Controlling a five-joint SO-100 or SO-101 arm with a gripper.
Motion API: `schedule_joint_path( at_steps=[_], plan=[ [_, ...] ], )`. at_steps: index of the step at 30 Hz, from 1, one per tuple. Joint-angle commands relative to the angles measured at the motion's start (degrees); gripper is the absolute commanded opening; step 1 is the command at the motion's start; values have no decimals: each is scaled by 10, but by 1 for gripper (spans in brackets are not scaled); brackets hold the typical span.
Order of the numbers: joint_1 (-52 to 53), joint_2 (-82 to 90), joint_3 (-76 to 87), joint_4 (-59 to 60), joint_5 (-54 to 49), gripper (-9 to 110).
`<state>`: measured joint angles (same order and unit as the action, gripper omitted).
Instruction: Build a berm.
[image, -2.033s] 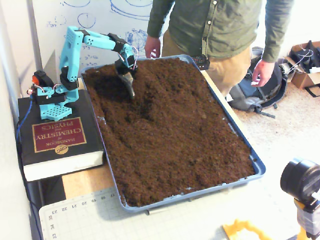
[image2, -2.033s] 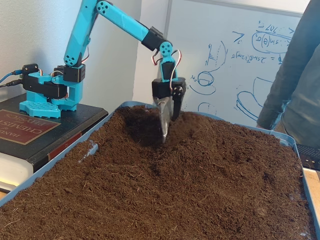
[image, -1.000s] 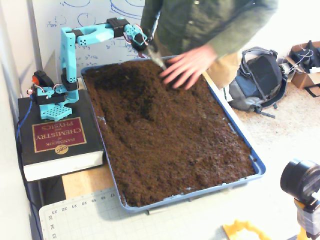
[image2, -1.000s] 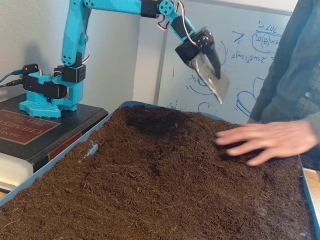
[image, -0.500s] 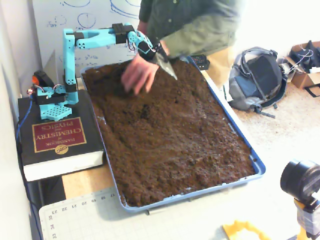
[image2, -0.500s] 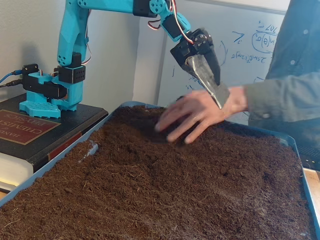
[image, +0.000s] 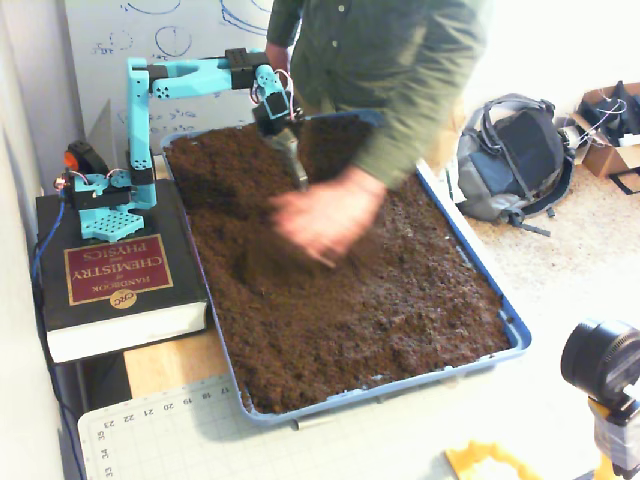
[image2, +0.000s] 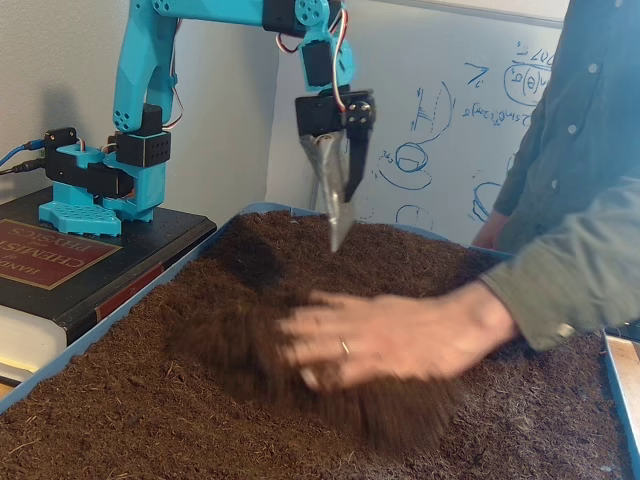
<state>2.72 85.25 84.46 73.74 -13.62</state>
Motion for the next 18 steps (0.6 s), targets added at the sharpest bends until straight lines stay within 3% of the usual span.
schedule_joint_path(
  at_steps=[1,8,18],
  plan=[
    [2,15,-32,64,-6,1],
    [-1,15,-32,129,-6,1],
    [-19,15,-31,132,1,1]
  ],
)
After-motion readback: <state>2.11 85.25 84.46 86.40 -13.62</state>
